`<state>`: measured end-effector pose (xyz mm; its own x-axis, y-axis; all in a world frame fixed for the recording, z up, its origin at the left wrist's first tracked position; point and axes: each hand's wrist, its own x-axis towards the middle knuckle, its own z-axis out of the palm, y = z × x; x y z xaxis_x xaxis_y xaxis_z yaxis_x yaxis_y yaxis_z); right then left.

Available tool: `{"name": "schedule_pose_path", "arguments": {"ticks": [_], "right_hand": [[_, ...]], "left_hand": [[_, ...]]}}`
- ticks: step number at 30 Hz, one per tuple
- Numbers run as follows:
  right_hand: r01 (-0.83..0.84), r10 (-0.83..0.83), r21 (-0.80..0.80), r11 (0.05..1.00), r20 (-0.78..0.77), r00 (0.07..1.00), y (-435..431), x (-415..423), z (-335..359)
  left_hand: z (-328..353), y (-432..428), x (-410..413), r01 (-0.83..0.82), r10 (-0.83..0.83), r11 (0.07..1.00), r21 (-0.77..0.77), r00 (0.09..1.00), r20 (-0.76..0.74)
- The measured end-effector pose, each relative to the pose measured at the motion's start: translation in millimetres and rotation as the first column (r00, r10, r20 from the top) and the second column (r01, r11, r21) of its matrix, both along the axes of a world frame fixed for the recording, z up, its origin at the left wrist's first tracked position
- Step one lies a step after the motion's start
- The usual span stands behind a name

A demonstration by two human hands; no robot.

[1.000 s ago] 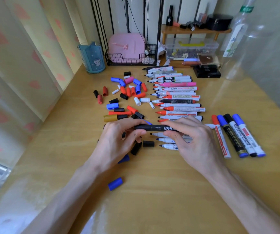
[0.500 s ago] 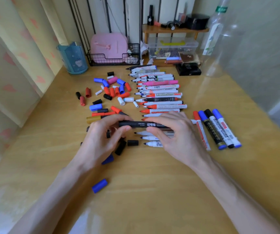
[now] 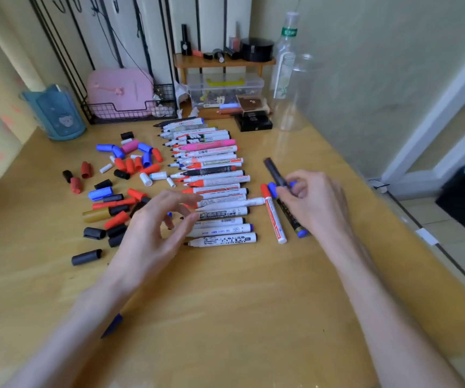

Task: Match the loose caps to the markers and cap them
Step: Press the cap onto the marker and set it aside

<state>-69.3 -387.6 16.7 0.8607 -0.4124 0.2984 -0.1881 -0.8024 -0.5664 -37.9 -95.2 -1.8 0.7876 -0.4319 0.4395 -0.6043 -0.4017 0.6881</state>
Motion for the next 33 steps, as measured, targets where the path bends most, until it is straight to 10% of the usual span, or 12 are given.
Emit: {"name": "schedule_pose_path", "arguments": {"ticks": [8,33], "right_hand": [[0.204,-0.192,0.071,0.976,-0.143,0.971,-52.6,-10.1,-14.7],[0.014,-0.015,0.034,0.999,0.031,0.999,-20.1,-5.2,-22.5]], "left_hand": [[-5.8,-29.3,0.7,0.086,-0.085,0.993,0.076,0.996,-0.012],[2.6,14.7,5.3,-0.040,0.040,0.994,0.106,0.999,0.001]]}}
